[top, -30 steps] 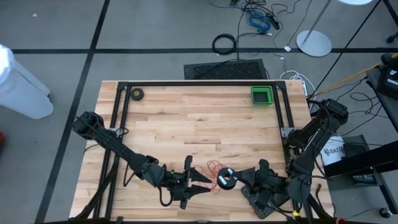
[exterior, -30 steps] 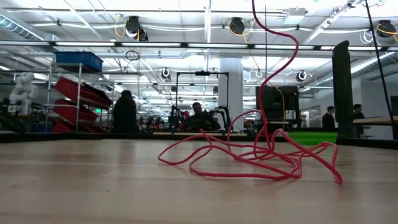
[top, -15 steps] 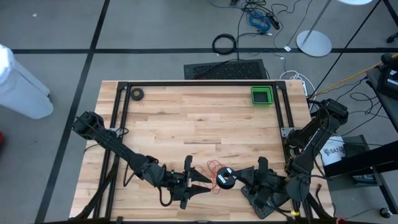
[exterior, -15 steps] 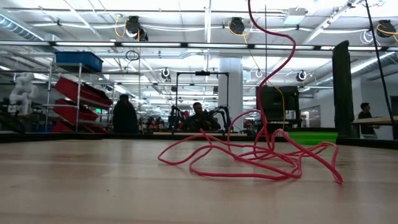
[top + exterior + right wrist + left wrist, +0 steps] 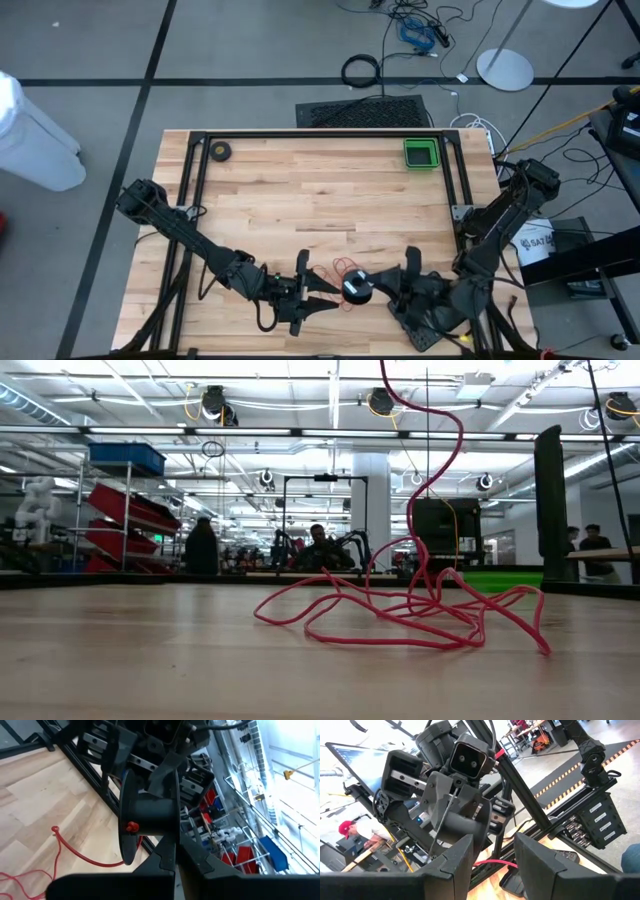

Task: Coil cords
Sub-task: Uncoil the red wire from the spool

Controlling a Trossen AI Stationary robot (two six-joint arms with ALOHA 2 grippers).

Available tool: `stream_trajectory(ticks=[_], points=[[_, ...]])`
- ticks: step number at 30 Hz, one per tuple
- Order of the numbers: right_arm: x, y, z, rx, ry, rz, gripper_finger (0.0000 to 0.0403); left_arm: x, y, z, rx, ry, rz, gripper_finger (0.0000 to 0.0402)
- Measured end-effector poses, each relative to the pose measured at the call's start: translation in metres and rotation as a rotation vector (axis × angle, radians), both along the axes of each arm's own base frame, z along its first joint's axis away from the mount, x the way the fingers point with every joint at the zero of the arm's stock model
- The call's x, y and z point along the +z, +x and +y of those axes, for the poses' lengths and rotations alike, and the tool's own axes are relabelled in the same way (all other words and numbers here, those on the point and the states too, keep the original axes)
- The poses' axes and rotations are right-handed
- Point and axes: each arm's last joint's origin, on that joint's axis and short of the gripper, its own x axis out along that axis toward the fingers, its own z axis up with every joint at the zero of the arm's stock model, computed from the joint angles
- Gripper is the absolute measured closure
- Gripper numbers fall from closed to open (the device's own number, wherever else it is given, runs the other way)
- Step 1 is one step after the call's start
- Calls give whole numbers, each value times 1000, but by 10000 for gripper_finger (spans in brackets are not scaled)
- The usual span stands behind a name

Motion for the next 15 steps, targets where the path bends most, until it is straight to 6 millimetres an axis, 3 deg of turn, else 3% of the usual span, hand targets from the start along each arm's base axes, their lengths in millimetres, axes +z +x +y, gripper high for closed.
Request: stream_trajectory(ticks=[15], points=[[-1,2,-2,-9,18,1,403,0,1,2,33,-9,2,250]])
